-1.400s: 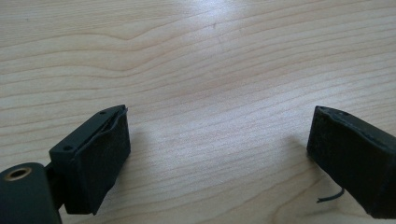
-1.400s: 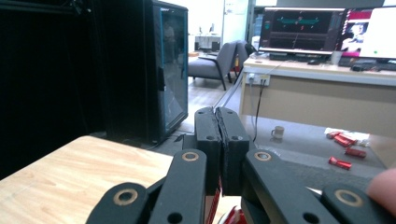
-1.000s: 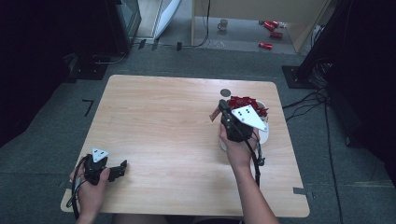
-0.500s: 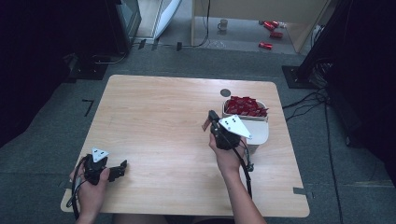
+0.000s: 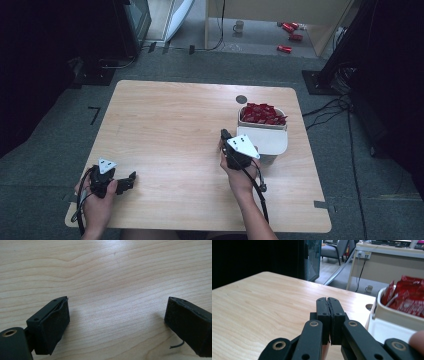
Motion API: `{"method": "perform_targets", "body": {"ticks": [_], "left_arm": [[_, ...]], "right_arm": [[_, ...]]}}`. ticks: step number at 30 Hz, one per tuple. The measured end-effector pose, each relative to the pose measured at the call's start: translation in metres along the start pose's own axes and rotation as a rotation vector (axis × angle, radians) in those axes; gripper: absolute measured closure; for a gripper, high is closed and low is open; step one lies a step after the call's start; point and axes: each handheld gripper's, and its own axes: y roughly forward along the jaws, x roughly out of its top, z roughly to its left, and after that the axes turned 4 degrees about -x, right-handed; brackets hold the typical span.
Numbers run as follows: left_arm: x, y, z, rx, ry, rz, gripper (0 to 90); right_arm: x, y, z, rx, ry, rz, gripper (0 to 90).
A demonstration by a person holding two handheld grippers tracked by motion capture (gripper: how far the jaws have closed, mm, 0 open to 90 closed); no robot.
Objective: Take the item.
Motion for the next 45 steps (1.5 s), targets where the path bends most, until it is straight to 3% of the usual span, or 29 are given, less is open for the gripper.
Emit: {"method": "perform_targets", "body": {"ticks": [11,21,31,45], "left_arm": [[0.000,0.000,0.000,0.000,0.001,0.001,6.4],[0.000,0.000,0.000,0.000,0.001,0.000,6.4],[0.000,0.000,0.000,0.000,0.001,0.001,6.4],[0.000,0.000,0.000,0.000,0.001,0.001,6.4]], "right_arm": [[-0.022,-0.019,0.008,0.036,-0.014,-0.009,89.8],[-0.049,-0.013,0.007,0.084,0.019,0.098,87.5],[-0.069,-0.005,0.004,0.174,0.074,0.193,77.9],[-0.072,-0.006,0.001,0.226,0.091,0.207,58.5]]}}
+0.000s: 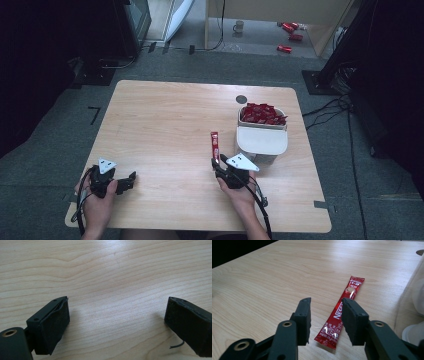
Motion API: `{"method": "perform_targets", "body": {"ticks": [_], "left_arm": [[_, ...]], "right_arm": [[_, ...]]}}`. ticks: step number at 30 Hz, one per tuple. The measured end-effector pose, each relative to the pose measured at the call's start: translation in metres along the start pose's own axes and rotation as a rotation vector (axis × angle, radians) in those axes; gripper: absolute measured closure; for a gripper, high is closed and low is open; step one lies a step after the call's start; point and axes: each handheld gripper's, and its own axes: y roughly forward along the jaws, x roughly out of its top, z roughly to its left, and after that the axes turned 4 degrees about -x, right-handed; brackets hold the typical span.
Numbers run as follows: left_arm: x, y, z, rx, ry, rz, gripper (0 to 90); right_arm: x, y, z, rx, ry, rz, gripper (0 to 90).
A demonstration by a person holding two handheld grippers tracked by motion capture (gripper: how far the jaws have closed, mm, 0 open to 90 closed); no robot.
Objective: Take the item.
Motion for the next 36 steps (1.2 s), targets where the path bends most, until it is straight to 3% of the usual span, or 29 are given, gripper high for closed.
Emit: {"method": "perform_targets", "body": {"ticks": [3,4,6,8,9,10,15,18,27,36], "left_arm": [[0.000,0.000,0.000,0.000,0.000,0.000,6.4],[0.000,0.000,0.000,0.000,0.000,0.000,6.4],[0.000,0.000,0.000,0.000,0.000,0.000,6.4],[0.000,0.000,0.000,0.000,0.000,0.000,6.4],[0.000,0.000,0.000,0.000,0.000,0.000,6.4],[0.000,0.000,0.000,0.000,0.000,0.000,6.4],[0.000,0.000,0.000,0.000,0.000,0.000,6.5],[0.000,0.000,0.000,0.000,0.000,0.000,6.4],[0.000,0.000,0.000,0.000,0.000,0.001,6.4],[0.000,0.000,0.000,0.000,0.000,0.001,6.4]], "right_arm": [[-0.001,-0.006,-0.004,0.017,0.016,-0.009,46.7],[-0.001,-0.006,-0.004,0.017,0.016,-0.009,46.7],[-0.001,-0.009,-0.006,0.029,0.027,-0.014,36.2],[-0.002,-0.015,-0.007,0.042,0.010,-0.013,24.9],[-0.002,-0.015,-0.007,0.042,0.010,-0.013,24.9],[-0.003,-0.019,-0.008,0.048,-0.007,-0.005,17.3],[-0.004,-0.029,-0.012,0.067,-0.033,0.006,9.1],[-0.006,-0.038,-0.019,0.112,-0.031,0.016,1.1],[-0.017,-0.056,-0.035,0.064,-0.044,0.038,0.0],[-0.031,-0.085,-0.071,-0.013,-0.009,0.054,0.0]]}}
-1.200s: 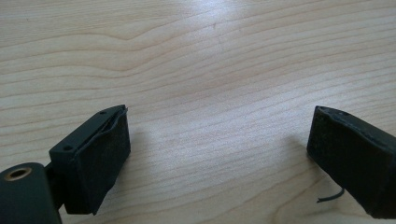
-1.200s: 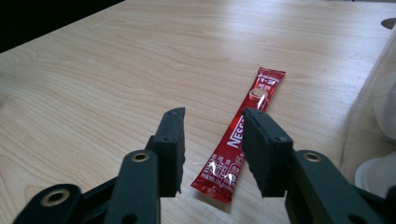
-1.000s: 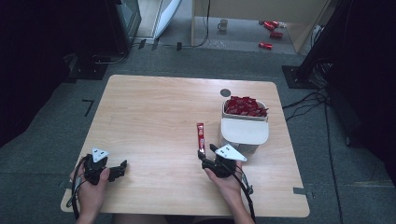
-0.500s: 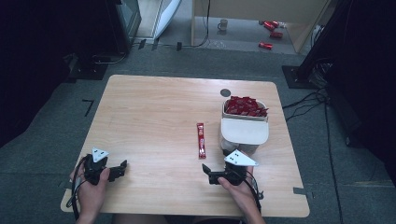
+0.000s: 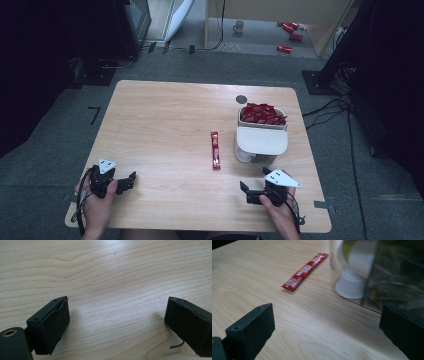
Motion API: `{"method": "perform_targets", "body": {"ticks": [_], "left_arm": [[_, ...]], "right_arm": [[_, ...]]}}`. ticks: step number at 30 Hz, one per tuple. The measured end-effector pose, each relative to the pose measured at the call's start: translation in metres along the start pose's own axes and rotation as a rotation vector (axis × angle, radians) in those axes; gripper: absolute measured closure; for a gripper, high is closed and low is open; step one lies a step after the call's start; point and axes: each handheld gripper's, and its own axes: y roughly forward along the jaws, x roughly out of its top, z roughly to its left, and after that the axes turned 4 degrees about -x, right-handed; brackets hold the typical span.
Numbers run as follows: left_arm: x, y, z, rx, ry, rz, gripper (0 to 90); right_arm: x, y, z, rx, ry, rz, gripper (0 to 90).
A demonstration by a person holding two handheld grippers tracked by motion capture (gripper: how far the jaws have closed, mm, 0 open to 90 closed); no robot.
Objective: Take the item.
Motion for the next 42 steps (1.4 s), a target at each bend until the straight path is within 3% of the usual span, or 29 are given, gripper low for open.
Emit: {"method": "perform_targets", "body": {"ticks": [14,20,22,27,30,32,33,34,42], "left_arm": [[0.000,0.000,0.000,0.000,-0.001,-0.001,6.4],[0.000,0.000,0.000,0.000,-0.001,-0.001,6.4],[0.000,0.000,0.000,0.000,-0.001,-0.001,6.4],[0.000,0.000,0.000,0.000,-0.001,-0.001,6.4],[0.000,0.000,0.000,0.000,-0.001,-0.001,6.4],[0.000,0.000,0.000,0.000,-0.001,-0.001,6.4],[0.000,0.000,0.000,0.000,-0.001,-0.001,6.4],[0.000,0.000,0.000,0.000,-0.001,-0.001,6.4],[0.000,0.000,0.000,0.000,-0.001,-0.001,6.4]], "right_arm": [[-0.013,-0.028,-0.040,-0.119,0.043,0.014,0.0],[-0.021,-0.034,-0.060,-0.213,0.075,0.048,0.0],[-0.023,-0.034,-0.068,-0.248,0.113,0.081,0.0],[-0.025,-0.032,-0.075,-0.299,0.145,0.160,0.0],[-0.025,-0.030,-0.076,-0.316,0.137,0.173,0.0],[-0.025,-0.024,-0.074,-0.338,0.124,0.224,0.4],[-0.025,-0.024,-0.074,-0.338,0.124,0.224,0.4],[-0.024,-0.022,-0.073,-0.365,0.117,0.246,0.5],[-0.025,-0.022,-0.073,-0.364,0.112,0.246,0.7]]}}
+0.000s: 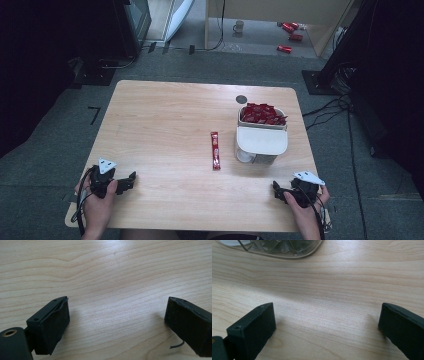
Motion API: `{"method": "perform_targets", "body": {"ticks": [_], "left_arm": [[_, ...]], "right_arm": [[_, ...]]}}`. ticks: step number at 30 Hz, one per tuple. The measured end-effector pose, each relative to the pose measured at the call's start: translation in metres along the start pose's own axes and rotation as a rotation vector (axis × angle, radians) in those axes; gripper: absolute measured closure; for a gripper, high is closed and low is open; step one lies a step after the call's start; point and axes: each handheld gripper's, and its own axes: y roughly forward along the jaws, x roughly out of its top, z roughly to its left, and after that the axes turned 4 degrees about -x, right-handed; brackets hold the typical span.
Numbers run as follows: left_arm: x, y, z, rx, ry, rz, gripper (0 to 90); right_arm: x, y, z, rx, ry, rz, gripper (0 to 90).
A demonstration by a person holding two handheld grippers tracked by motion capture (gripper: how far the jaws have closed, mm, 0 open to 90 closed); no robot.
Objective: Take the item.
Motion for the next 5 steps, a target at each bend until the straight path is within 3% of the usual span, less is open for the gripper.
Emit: {"method": "perform_targets", "body": {"ticks": [5], "left_arm": [[0.0000,0.0000,0.0000,0.000,0.000,0.000,6.4]], "right_arm": [[0.0000,-0.0001,0.0002,-0.001,0.002,0.001,0.7]]}}
